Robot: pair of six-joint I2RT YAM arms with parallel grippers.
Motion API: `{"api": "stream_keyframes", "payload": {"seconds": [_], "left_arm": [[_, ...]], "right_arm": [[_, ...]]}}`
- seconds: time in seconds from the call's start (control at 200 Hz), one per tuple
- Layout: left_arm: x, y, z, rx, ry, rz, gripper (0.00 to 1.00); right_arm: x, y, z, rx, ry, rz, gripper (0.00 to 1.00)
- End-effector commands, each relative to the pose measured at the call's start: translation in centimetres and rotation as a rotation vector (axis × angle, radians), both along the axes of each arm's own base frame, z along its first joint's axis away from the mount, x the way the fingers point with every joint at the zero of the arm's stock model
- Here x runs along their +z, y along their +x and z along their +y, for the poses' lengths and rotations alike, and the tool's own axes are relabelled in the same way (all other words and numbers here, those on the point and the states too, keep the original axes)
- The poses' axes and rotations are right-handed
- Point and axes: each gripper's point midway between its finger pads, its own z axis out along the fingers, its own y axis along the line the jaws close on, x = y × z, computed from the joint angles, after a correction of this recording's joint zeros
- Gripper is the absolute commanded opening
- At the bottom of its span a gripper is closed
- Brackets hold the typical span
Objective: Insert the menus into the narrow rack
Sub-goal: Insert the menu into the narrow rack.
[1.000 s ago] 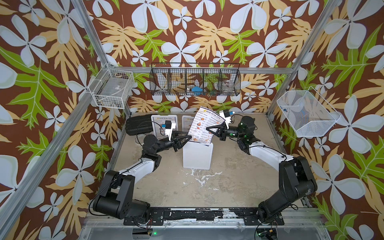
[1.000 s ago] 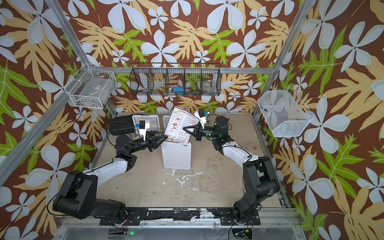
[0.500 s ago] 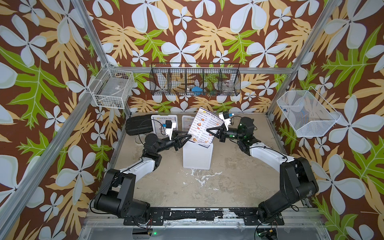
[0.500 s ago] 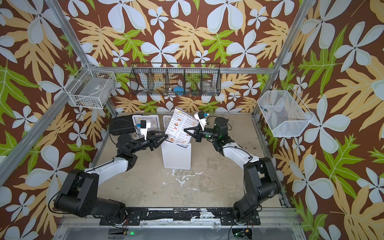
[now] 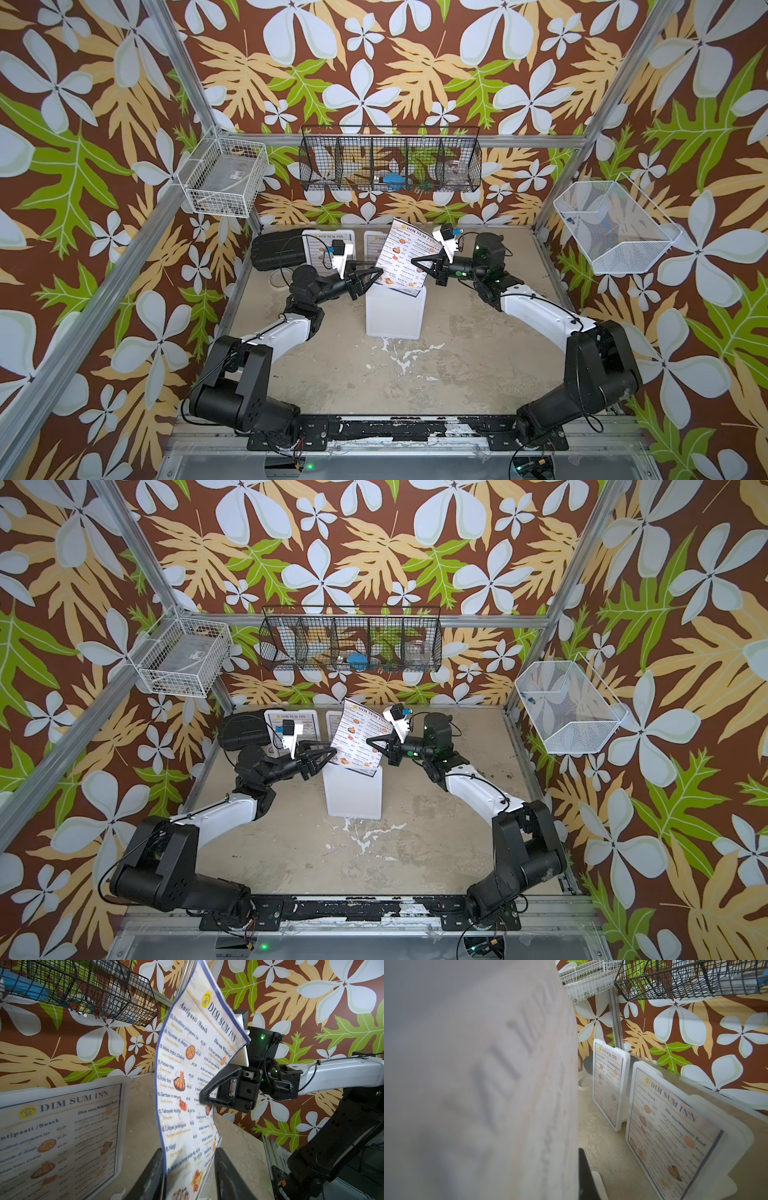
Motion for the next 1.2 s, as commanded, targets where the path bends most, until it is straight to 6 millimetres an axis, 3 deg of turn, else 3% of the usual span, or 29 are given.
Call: {"api": "stream_keyframes", "payload": {"seconds": [0.0, 0.12, 0.305, 0.42, 0.606, 0.761, 0.856, 1.191], "left_arm": [[0.4, -0.3, -0.2, -0.011, 0.005, -0.032, 0.38], [0.2, -0.5, -0.4, -0.018, 0.007, -0.029, 0.26], [0.0, -1.3, -0.6, -0.023, 0.006, -0.033, 0.21], [-0.4, -1.5, -0.4, -0.011, 0.006, -0.03, 0.17], [-1.0, -1.7, -0.3, -0.009, 0.007, -0.02, 0.15], [-1.0, -1.8, -0.3, -0.007, 0.007, -0.02, 0.14], [-0.8, -1.8, -0.2, 0.005, 0.008, -0.025, 0.19], [0.6, -1.1, 0.3, 0.058, 0.027, -0.047, 0.45]], "right_arm": [[0.1, -0.1, -0.2, -0.009, -0.014, -0.034, 0.0], [0.3, -0.4, -0.1, 0.003, -0.003, -0.035, 0.01], [1.5, -1.3, 0.0, 0.036, 0.065, -0.039, 0.16], [2.0, -1.6, 0.1, 0.053, 0.11, -0.032, 0.19], [2.6, -1.7, 0.3, 0.076, 0.155, -0.023, 0.19], [2.5, -1.7, 0.4, 0.088, 0.151, -0.019, 0.07], [2.3, -1.7, 0.4, 0.09, 0.134, -0.023, 0.0], [0.6, -1.5, 1.3, 0.072, 0.024, -0.046, 0.0]]}}
